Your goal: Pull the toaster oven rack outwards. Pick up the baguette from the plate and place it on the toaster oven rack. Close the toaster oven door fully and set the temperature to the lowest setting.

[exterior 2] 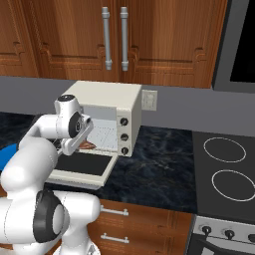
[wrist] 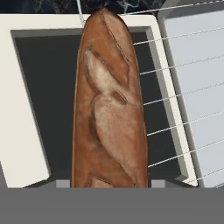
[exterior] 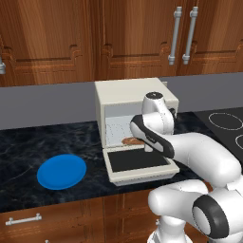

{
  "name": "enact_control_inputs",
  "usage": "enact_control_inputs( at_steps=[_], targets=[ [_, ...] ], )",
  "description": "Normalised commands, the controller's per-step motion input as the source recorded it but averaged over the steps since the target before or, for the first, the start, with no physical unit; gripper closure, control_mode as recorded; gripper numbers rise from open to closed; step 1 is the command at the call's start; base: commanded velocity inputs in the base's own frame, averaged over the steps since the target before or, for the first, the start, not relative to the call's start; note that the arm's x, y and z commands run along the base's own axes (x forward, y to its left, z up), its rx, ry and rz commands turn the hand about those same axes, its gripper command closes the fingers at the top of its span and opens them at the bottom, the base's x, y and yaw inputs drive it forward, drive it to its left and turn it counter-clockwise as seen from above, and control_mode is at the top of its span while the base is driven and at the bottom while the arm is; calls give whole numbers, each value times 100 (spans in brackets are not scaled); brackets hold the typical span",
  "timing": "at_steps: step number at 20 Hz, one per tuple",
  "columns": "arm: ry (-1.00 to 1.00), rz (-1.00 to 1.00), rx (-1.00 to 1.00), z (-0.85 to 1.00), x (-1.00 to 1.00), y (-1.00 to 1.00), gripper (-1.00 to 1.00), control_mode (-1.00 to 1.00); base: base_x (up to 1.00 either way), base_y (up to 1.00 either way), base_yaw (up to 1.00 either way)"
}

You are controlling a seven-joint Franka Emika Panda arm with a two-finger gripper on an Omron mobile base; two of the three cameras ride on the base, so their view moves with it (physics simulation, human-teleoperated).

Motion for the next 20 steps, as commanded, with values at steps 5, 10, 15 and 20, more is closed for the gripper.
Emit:
enact_control_inputs(
  at_steps=[5,10,15,20],
  targets=[
    [0,0,0,-30,6,0,100,-100,0,0,0],
    [0,0,0,1,13,0,100,-100,0,0,0],
    [2,0,0,22,31,0,100,-100,0,0,0],
    [4,-1,0,9,47,0,100,-100,0,0,0]
  ],
)
